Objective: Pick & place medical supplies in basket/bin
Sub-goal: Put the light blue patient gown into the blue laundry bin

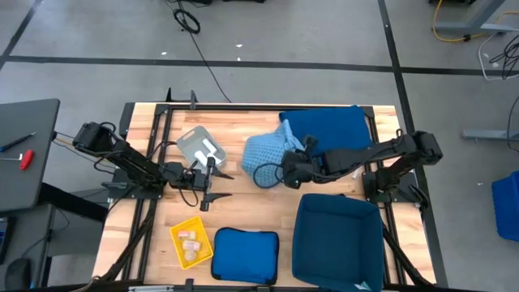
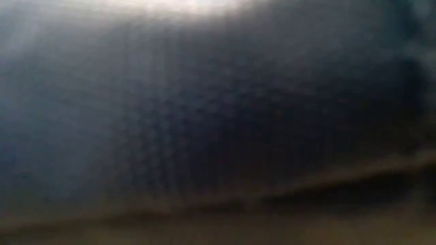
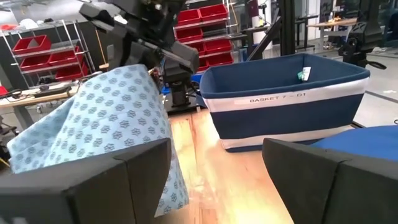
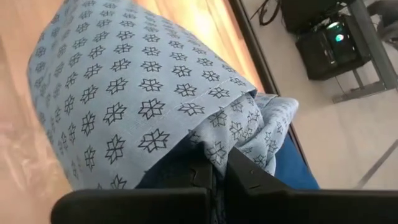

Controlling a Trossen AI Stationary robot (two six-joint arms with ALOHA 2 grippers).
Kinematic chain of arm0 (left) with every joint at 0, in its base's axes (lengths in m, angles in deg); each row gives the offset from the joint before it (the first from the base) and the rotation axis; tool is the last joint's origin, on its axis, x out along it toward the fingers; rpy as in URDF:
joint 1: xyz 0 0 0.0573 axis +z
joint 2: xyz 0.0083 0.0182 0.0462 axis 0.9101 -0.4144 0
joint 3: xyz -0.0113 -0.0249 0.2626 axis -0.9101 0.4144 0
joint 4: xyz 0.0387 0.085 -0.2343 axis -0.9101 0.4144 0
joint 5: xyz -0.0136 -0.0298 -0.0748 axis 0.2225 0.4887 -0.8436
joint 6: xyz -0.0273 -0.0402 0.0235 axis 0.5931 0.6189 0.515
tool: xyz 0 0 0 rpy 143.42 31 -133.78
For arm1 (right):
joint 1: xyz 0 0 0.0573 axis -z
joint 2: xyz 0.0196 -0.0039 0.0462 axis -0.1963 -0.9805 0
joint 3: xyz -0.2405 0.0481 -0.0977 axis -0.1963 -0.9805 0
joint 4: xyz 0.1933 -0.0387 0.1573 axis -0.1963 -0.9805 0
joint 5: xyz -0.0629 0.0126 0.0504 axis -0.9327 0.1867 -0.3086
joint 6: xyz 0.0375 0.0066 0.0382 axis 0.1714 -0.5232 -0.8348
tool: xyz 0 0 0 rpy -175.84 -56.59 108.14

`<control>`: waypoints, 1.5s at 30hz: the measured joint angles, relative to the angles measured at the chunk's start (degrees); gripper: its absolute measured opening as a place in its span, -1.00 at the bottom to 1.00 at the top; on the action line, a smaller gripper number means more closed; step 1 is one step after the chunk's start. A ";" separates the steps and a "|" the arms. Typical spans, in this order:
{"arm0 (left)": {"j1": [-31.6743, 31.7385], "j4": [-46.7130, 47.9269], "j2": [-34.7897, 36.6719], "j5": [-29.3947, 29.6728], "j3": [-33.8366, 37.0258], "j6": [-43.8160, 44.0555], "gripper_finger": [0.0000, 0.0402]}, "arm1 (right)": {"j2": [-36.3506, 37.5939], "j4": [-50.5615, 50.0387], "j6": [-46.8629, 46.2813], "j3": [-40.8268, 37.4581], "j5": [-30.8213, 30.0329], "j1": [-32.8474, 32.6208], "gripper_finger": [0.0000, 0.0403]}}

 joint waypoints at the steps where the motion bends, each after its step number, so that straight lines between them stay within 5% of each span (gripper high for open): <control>1: 0.02 0.08 0.00 0.02 0.00 0.00 0.28 | 0.13 -0.53 -0.22 0.00 0.00 -0.35 -0.96; 14: 0.00 1.19 0.00 0.17 0.00 0.00 0.28 | 7.24 -7.07 -3.28 0.04 -3.25 -4.49 -0.96; 31: 0.02 1.15 0.00 0.17 0.00 0.00 0.28 | 23.65 -13.31 -1.15 0.61 -0.18 -9.65 -0.96; 45: 0.02 3.20 -0.02 0.19 0.00 0.00 0.28 | 22.42 -34.36 -7.43 25.15 4.73 -17.97 -0.96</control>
